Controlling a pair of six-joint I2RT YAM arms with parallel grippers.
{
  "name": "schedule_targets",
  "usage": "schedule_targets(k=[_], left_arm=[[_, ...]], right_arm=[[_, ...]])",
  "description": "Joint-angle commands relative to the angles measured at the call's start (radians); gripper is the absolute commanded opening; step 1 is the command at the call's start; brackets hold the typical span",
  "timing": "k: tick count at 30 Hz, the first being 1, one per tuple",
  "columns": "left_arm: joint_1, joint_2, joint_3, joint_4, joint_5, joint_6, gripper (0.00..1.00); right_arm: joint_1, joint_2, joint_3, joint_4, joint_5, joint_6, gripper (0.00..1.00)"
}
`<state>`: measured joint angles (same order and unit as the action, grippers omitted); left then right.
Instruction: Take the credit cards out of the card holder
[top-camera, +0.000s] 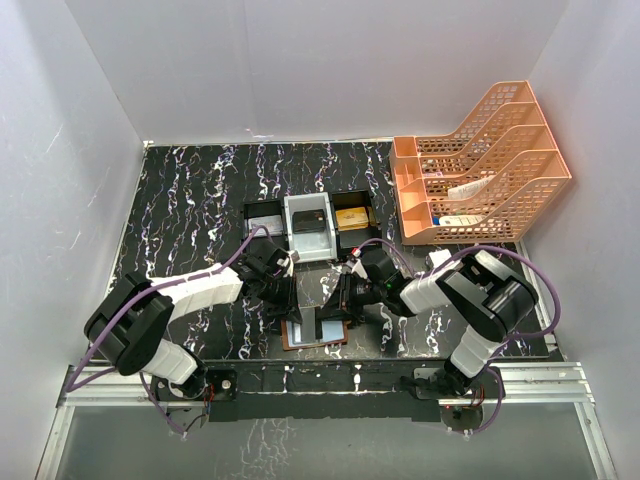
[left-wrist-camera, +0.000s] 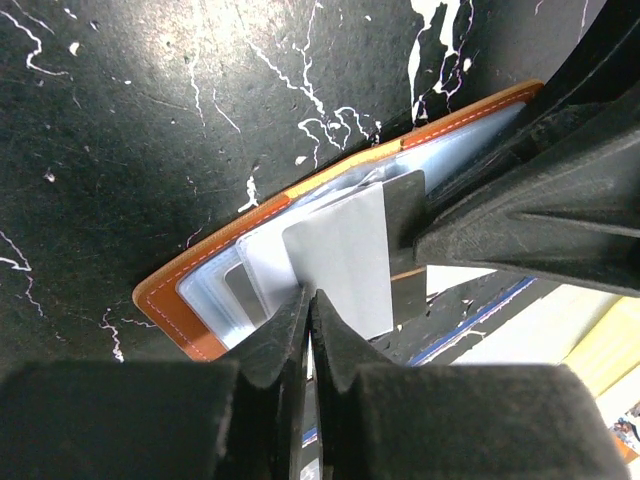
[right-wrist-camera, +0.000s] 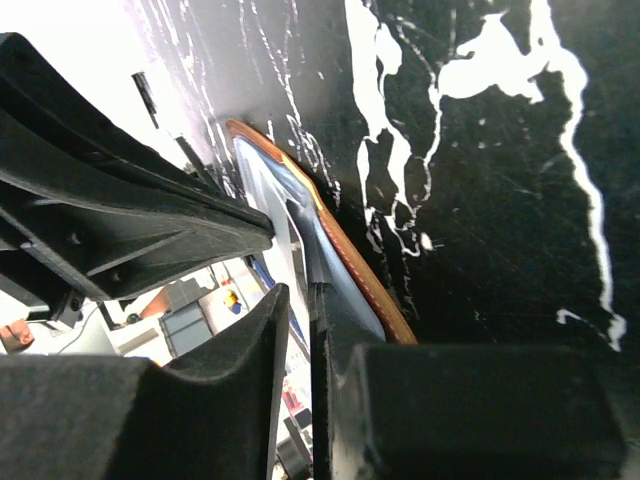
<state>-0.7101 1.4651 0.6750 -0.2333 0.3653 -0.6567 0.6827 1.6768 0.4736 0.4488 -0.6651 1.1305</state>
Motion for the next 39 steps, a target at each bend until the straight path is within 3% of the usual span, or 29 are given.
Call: schedule_targets(k=[1,6,12,20,26,33,39], left_arm=[[-0.012,0.014,-0.027,-0.074,-0.065,0.003,0.03],[-0.015,0.017,-0.029,-0.073,-0.068,-0.006,0.02],[-0.017,-0.01,-0.05,-0.067,-0.075,-0.026,0.02],[-0.017,-0.026,-0.07,-0.058,-0.073,-0.035,0.01],[-0.02,-0.027,-0.068,-0.054,-0.077,-0.04,0.0],[-0.025,-0.023,-0.062,-0.051,-0.077,-0.042,0.0],[-0.026,-0.002,-0.038,-0.07,-0.082,-0.03,0.0]], right_arm=[[0.014,0.007,-0.011,0.169,0.005,0.069,0.16],[0.06,0.042,0.013,0.172,0.037,0.083,0.17],[0.062,0.025,-0.012,0.179,0.063,0.091,0.01],[0.03,-0.045,-0.036,0.09,0.052,0.028,0.0],[0.028,-0.038,-0.047,0.122,0.043,0.045,0.02],[0.034,-0.021,-0.045,0.169,0.048,0.076,0.19],[0.06,0.008,-0.045,0.205,0.08,0.111,0.21]])
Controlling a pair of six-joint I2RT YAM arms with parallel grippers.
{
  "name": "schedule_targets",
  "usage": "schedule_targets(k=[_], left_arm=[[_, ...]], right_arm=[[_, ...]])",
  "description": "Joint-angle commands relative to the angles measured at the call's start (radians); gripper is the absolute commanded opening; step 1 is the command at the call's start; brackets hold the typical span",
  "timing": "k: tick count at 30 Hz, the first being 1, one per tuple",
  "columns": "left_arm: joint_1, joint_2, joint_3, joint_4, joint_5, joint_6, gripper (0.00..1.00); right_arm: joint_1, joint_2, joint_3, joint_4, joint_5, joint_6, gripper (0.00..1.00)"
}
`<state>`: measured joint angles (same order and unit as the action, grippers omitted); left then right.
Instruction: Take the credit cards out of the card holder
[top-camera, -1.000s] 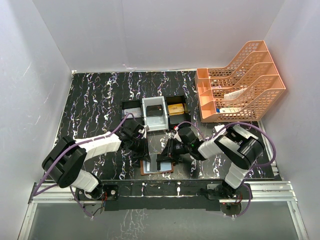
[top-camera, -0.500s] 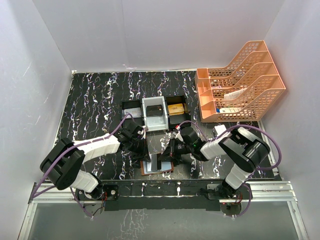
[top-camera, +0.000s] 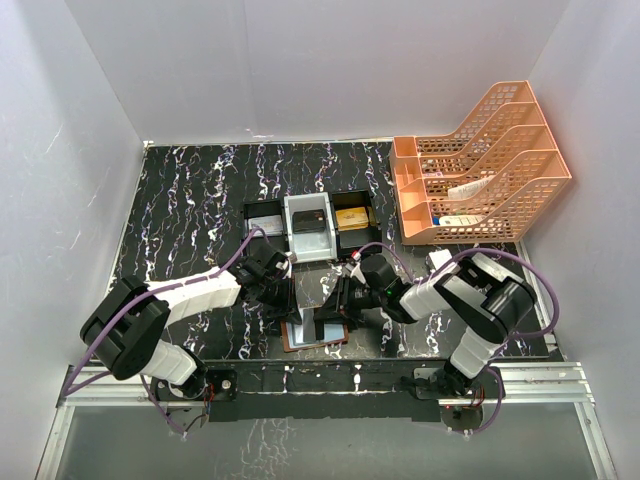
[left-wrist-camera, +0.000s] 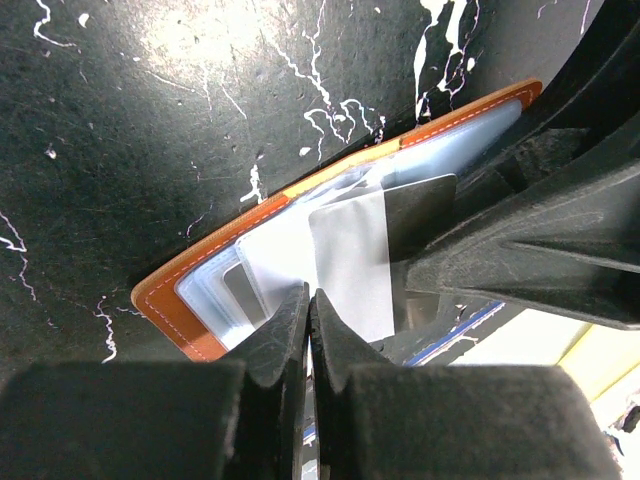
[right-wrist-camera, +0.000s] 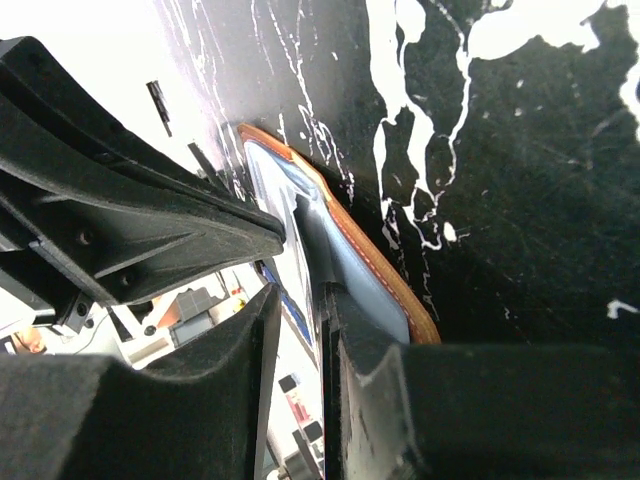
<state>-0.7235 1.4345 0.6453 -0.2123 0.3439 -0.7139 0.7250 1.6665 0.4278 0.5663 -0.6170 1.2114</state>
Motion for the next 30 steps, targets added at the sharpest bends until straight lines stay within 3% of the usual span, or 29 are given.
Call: schedule_targets(k=[1,9,13,20,25,30], left_arm=[[-0.014,0.027,-0.009,-0.092,-0.063,0.028,0.0],[-0.014,0.016,-0.021,-0.093,-0.06,0.023,0.0],[-0.014,0.004,-0.031,-0.093,-0.068,0.018,0.0],[-0.015,-0.026,-0.044,-0.084,-0.079,0.011,0.0],[-0.014,-0.056,-0.026,-0.089,-0.105,0.016,0.04],[-0.014,-0.093,0.036,-0.123,-0.132,0.051,0.11]], right_arm=[[0.022,0.021,-0.004,0.096,0.04,0.037,0.2],[0.025,0.026,-0.032,0.126,0.05,0.039,0.06],[0.014,-0.032,-0.028,0.029,0.06,-0.006,0.0],[-0.089,-0.191,-0.007,-0.199,0.052,-0.137,0.0],[-0.097,-0.257,0.068,-0.336,0.059,-0.275,0.0],[-0.096,-0.32,0.069,-0.284,0.074,-0.289,0.0]])
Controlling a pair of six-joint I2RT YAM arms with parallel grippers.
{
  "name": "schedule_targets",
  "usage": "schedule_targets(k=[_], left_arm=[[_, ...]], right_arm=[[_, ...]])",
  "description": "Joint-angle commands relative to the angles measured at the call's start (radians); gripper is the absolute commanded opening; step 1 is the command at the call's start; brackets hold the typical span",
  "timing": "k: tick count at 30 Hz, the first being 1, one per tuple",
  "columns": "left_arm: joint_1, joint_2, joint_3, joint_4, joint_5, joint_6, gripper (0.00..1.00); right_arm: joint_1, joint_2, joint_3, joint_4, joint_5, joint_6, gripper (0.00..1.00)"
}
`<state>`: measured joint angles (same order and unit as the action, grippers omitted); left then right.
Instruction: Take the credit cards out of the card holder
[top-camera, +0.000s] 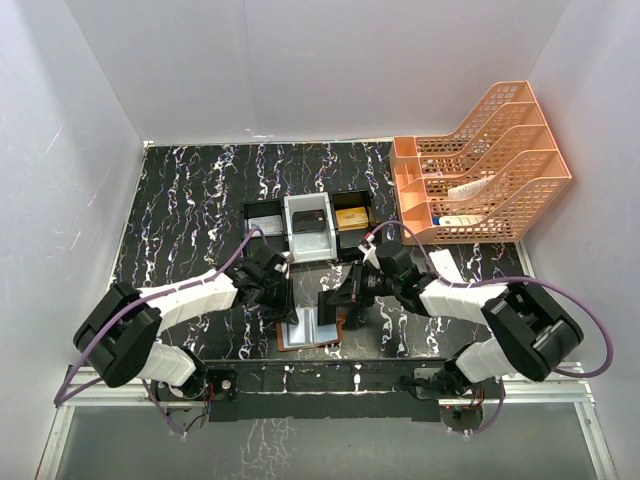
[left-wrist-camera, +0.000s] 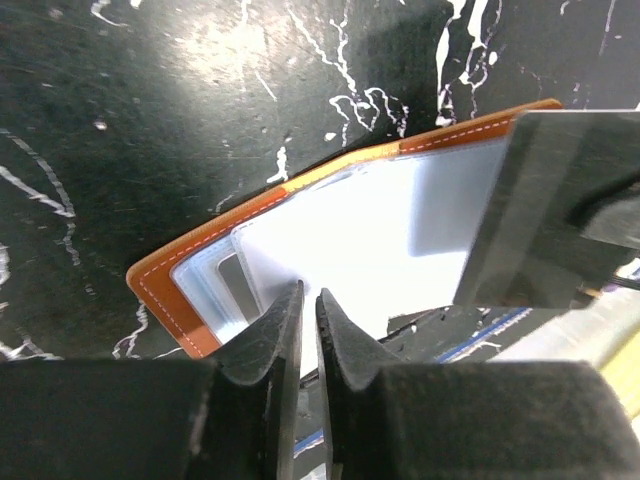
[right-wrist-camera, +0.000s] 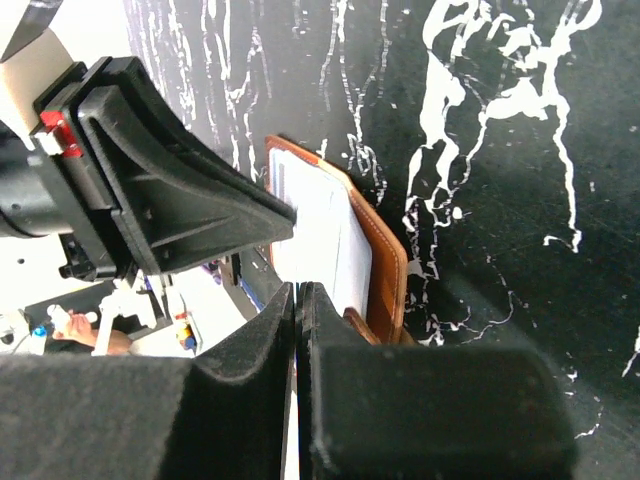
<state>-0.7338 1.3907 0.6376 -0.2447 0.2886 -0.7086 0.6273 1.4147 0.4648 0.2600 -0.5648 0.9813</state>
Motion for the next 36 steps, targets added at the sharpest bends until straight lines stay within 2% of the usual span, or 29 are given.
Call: schedule_targets(k=[1,5,7,9,16,20,26,30,36], left_arm=[[-0.004,-0.057,0.063,-0.105,-0.082,0.051,0.12],[-0.003,-0.083,0.131,-0.157,-0.134,0.082,0.22],[-0.001,-0.093,0.161,-0.19,-0.164,0.1,0.35],[0.001,-0.102,0.186,-0.218,-0.192,0.121,0.41],[0.063,-0.127,0.22,-0.259,-0.242,0.163,0.53],[0.152,-0.176,0.207,-0.283,-0.248,0.189,0.65],[0.381,-0.301,0.179,-0.331,-0.246,0.255,0.98],[0.462,-0.361,0.166,-0.344,-0.307,0.266,0.99],[0.463,-0.438,0.131,-0.33,-0.411,0.262,0.99]], right_arm=[[0.002,-0.085,0.029,0.04,0.036,-0.061,0.0],[0.006,-0.168,0.037,0.068,0.127,-0.108,0.0],[0.011,-0.206,0.045,0.077,0.175,-0.139,0.0],[0.015,-0.244,0.054,0.083,0.226,-0.191,0.0],[0.022,-0.286,0.094,0.104,0.337,-0.331,0.0],[0.026,-0.279,0.135,0.118,0.371,-0.441,0.0],[0.03,-0.255,0.236,0.053,0.434,-0.803,0.0],[0.031,-0.184,0.324,0.004,0.377,-0.991,0.0],[0.031,0.008,0.499,-0.07,0.42,-1.014,0.0]])
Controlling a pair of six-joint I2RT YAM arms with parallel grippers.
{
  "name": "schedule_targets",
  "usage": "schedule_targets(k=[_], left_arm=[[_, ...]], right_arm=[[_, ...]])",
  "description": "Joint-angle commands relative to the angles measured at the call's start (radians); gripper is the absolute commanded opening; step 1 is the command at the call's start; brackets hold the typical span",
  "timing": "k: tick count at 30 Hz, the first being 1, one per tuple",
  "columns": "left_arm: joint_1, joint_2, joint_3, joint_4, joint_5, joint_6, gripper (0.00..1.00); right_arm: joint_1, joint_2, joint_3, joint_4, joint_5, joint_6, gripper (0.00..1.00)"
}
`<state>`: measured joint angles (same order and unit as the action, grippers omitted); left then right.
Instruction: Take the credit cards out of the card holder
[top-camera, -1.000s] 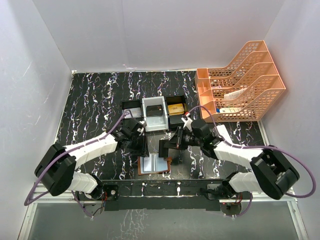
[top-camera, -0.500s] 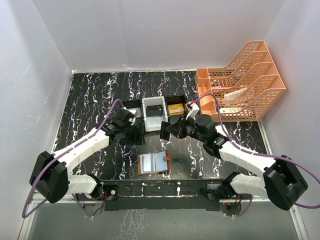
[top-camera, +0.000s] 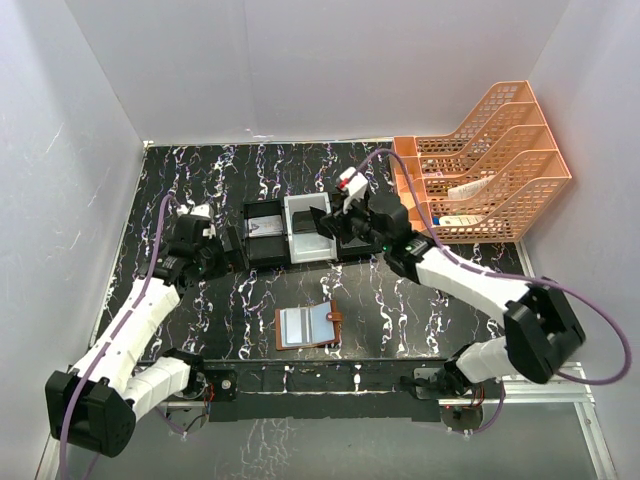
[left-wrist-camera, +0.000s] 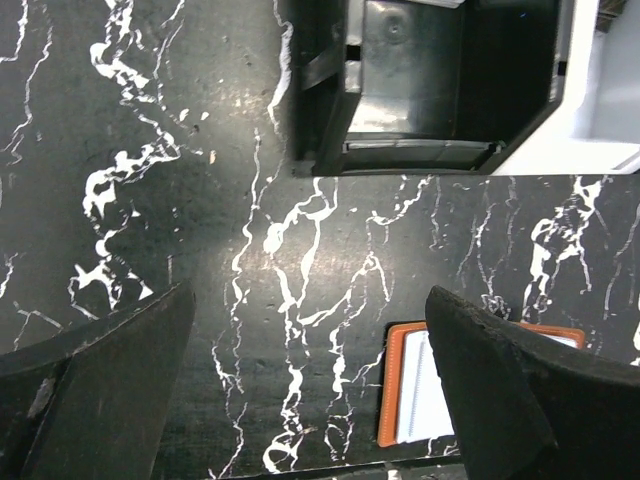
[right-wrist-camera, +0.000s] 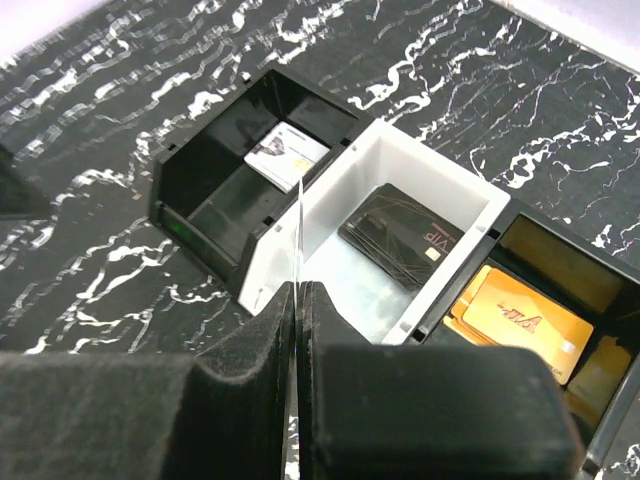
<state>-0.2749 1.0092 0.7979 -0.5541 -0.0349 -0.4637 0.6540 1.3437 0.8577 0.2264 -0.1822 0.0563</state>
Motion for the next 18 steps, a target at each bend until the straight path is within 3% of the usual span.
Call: schedule_targets(k=[1,18], left_arm=[[0.004,-0.063,-0.025,-0.018,-0.092,0.017,0.99],[0.005,-0.064,-0.034,-0.003,-0.121,0.012,0.99]], right_arm=[[0.005,0.103,0.13,-0.028,0.041,-0.093,0.0],[0.004,0.489,0.432,-0.063,0.149,-0.447,0.0]])
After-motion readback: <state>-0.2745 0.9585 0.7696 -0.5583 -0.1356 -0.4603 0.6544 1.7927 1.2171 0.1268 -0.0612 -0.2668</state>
